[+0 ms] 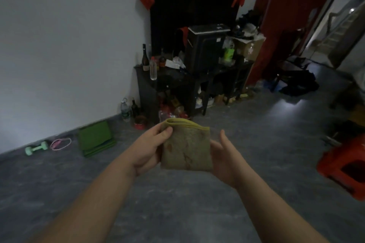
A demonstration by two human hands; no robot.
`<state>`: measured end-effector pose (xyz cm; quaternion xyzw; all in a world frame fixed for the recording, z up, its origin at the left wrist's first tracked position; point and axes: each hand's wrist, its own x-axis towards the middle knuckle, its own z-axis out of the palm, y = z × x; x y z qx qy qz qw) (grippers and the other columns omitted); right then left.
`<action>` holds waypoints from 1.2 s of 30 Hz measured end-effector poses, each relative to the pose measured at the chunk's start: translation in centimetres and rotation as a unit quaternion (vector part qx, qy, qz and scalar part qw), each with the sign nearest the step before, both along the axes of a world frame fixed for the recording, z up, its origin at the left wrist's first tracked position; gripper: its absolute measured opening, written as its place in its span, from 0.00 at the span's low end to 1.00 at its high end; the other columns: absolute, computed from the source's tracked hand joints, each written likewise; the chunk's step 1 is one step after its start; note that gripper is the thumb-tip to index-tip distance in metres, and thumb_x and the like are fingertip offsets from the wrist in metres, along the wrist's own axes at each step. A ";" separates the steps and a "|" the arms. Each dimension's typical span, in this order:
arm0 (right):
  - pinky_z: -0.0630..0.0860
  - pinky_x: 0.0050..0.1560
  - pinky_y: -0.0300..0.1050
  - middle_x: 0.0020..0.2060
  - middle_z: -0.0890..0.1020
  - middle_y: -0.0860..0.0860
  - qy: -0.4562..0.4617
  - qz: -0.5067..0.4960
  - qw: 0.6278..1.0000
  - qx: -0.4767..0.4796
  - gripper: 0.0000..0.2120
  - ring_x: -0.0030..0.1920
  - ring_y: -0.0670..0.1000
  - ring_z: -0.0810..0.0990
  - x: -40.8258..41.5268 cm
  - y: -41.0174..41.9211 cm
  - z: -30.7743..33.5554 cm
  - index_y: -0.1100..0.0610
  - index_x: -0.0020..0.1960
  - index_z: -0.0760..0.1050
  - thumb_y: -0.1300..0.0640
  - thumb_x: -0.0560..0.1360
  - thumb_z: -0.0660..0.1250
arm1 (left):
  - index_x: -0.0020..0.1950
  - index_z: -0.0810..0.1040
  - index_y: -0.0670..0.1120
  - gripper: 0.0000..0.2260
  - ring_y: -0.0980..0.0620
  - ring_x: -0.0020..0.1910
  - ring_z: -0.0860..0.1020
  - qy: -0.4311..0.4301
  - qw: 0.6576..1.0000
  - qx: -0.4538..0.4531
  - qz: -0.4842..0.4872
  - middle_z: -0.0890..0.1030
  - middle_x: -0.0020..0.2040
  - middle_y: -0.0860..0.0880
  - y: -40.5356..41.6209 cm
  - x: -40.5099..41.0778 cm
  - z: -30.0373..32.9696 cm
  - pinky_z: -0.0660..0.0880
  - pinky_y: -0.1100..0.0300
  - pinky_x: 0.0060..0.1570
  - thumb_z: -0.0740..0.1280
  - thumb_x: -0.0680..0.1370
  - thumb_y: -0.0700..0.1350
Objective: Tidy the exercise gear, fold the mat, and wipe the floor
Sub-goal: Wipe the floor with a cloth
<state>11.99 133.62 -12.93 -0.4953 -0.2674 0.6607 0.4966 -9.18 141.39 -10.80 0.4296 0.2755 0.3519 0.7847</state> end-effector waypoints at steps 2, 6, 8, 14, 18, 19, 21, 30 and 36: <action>0.73 0.64 0.61 0.64 0.79 0.62 0.035 0.027 0.999 -0.013 0.40 0.64 0.61 0.78 2.0 3.6 0.2 0.60 0.65 0.79 0.31 0.75 0.48 | 0.61 0.81 0.43 0.13 0.41 0.65 0.77 -0.036 0.999 -0.031 0.008 0.78 0.65 0.37 3.3 2.0 -0.2 0.73 0.43 0.64 0.62 0.80 0.42; 0.75 0.60 0.60 0.61 0.82 0.61 0.041 0.073 0.995 -0.050 0.36 0.60 0.60 0.82 3.8 12.0 0.2 0.57 0.58 0.84 0.31 0.72 0.53 | 0.65 0.78 0.44 0.15 0.40 0.66 0.76 -0.050 0.997 -0.054 0.035 0.76 0.67 0.37 9.9 4.0 -1.1 0.74 0.42 0.62 0.63 0.79 0.43; 0.76 0.59 0.57 0.61 0.81 0.60 0.041 0.109 0.990 -0.075 0.37 0.60 0.59 0.81 4.0 16.1 -0.3 0.56 0.58 0.84 0.30 0.72 0.53 | 0.66 0.77 0.44 0.15 0.40 0.66 0.75 -0.056 0.993 -0.077 0.064 0.76 0.67 0.37 13.0 4.0 -1.8 0.75 0.42 0.61 0.63 0.80 0.44; 0.75 0.62 0.59 0.68 0.76 0.61 0.123 0.176 0.971 -0.109 0.41 0.65 0.62 0.77 4.3 30.8 -3.5 0.58 0.68 0.76 0.27 0.75 0.51 | 0.71 0.73 0.44 0.19 0.39 0.64 0.77 -0.032 0.985 -0.127 0.112 0.77 0.66 0.37 26.4 3.8 -4.4 0.76 0.40 0.59 0.60 0.80 0.46; 0.67 0.70 0.64 0.67 0.77 0.59 0.092 0.126 0.986 -0.065 0.32 0.68 0.62 0.75 4.0 42.1 -4.6 0.56 0.70 0.75 0.35 0.80 0.53 | 0.71 0.71 0.42 0.19 0.38 0.65 0.77 -0.002 0.983 -0.155 0.100 0.77 0.65 0.37 37.5 3.9 -6.6 0.73 0.36 0.62 0.59 0.82 0.46; 0.69 0.69 0.64 0.67 0.78 0.58 0.060 0.117 0.990 -0.051 0.27 0.67 0.61 0.76 4.1 44.9 -4.9 0.55 0.69 0.76 0.38 0.81 0.55 | 0.71 0.71 0.42 0.18 0.39 0.64 0.77 0.007 0.982 -0.163 0.095 0.78 0.65 0.37 40.4 3.9 -6.9 0.73 0.36 0.62 0.59 0.82 0.47; 0.73 0.65 0.65 0.65 0.79 0.57 -0.008 0.107 0.994 -0.027 0.20 0.65 0.60 0.78 4.3 49.7 -5.1 0.53 0.68 0.76 0.46 0.79 0.64 | 0.70 0.72 0.42 0.17 0.38 0.64 0.77 0.020 0.981 -0.172 0.084 0.78 0.65 0.37 45.5 3.9 -7.5 0.72 0.35 0.62 0.58 0.83 0.47; 0.82 0.52 0.51 0.51 0.86 0.53 -0.199 0.007 0.978 -0.060 0.15 0.51 0.52 0.85 6.6 66.8 -9.1 0.54 0.59 0.79 0.68 0.77 0.66 | 0.68 0.71 0.39 0.24 0.37 0.59 0.80 0.170 0.971 -0.139 0.094 0.79 0.61 0.36 63.5 7.7 -14.0 0.75 0.35 0.59 0.68 0.71 0.32; 0.80 0.58 0.59 0.53 0.85 0.50 -0.248 0.055 0.965 -0.063 0.13 0.54 0.53 0.84 11.1 78.1 -14.8 0.50 0.59 0.80 0.60 0.75 0.68 | 0.66 0.74 0.38 0.16 0.40 0.60 0.80 0.226 0.952 -0.151 0.137 0.81 0.60 0.40 72.5 11.2 -20.9 0.77 0.42 0.59 0.67 0.78 0.36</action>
